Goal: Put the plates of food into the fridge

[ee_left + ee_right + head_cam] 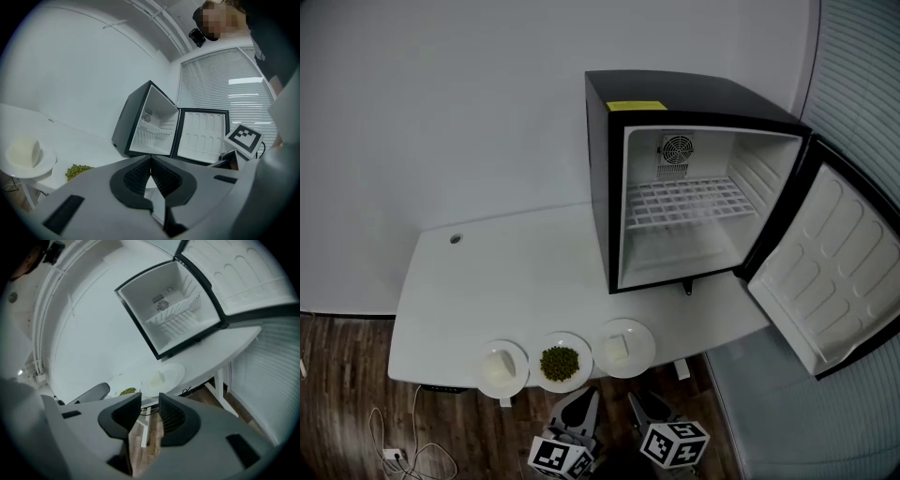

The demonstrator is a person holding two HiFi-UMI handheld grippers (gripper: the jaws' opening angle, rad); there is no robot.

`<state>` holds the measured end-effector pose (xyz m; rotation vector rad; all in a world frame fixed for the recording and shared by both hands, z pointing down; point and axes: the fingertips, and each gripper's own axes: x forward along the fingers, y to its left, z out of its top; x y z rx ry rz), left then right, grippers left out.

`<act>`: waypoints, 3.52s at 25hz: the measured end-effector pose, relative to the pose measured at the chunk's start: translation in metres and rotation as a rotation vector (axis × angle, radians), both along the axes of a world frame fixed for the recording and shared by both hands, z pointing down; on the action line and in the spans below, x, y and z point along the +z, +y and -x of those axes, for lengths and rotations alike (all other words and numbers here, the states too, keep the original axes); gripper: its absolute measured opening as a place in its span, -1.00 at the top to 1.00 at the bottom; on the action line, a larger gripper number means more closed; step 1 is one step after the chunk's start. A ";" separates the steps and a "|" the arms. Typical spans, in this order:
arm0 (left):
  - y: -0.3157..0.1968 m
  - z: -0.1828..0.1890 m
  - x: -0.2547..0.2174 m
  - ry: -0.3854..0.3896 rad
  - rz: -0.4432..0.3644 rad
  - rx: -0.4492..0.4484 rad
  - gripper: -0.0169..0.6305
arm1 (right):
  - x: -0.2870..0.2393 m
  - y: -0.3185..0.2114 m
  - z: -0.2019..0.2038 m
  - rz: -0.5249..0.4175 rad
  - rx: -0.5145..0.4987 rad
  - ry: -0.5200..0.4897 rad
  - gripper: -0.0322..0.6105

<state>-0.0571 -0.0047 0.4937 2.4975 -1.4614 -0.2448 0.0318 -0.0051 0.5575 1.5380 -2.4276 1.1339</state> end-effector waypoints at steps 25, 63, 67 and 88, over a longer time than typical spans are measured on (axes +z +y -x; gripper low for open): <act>-0.031 -0.015 0.038 -0.004 0.041 -0.049 0.92 | 0.052 -0.060 0.002 0.388 0.354 -0.581 0.59; -0.076 -0.016 -0.049 0.011 -0.083 0.015 0.92 | -0.023 -0.058 -0.056 0.247 0.470 -0.786 0.85; -0.105 -0.008 -0.080 -0.012 -0.127 -0.007 0.92 | -0.038 -0.075 -0.067 0.227 0.492 -0.797 0.85; -0.264 0.008 -0.064 -0.076 -0.110 -0.166 0.92 | -0.047 -0.209 -0.132 0.219 0.504 -0.776 0.85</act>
